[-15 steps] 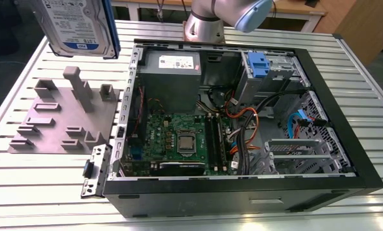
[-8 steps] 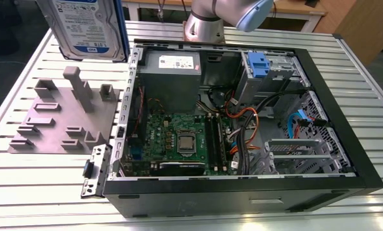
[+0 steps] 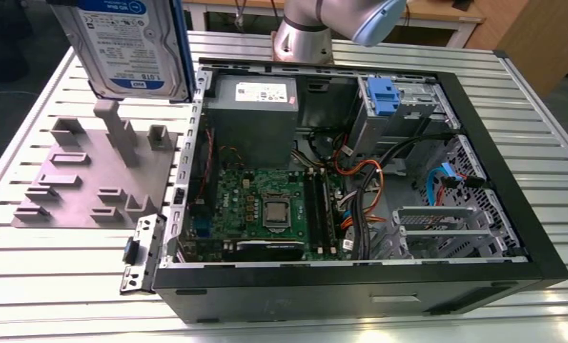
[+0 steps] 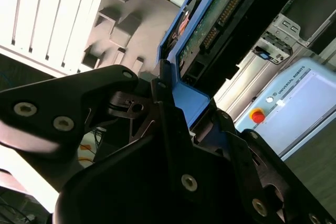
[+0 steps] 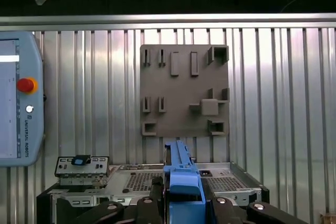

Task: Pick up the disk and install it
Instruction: 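Pick up the disk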

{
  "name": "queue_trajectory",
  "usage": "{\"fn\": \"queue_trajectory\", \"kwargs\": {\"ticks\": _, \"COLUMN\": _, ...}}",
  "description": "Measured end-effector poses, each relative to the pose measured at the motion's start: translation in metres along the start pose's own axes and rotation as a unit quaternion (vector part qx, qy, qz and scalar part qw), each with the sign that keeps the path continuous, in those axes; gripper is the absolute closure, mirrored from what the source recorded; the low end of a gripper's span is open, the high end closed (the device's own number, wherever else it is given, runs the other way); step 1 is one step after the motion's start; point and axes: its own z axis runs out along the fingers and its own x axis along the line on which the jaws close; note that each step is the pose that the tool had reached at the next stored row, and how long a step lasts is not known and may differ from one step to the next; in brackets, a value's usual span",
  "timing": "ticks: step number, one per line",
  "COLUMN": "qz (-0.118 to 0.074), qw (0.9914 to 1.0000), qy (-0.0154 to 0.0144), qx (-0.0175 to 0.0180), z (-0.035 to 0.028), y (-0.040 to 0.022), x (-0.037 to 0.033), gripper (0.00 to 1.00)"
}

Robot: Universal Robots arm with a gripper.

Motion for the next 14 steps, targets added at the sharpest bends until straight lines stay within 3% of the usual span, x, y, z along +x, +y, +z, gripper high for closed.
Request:
{"fn": "queue_trajectory", "kwargs": {"ticks": 3, "qz": 0.000, "qw": 1.00000, "qy": 0.0004, "qx": 0.0000, "z": 0.0000, "y": -0.0029, "x": 0.0050, "gripper": 0.64}}
{"fn": "queue_trajectory", "kwargs": {"ticks": 5, "qz": 0.000, "qw": 1.00000, "qy": 0.0004, "qx": 0.0001, "z": 0.0001, "y": -0.0084, "x": 0.0068, "gripper": 0.64}}
{"fn": "queue_trajectory", "kwargs": {"ticks": 14, "qz": 0.000, "qw": 1.00000, "qy": 0.0004, "qx": 0.0000, "z": 0.0001, "y": -0.0441, "x": 0.0080, "gripper": 0.64}}
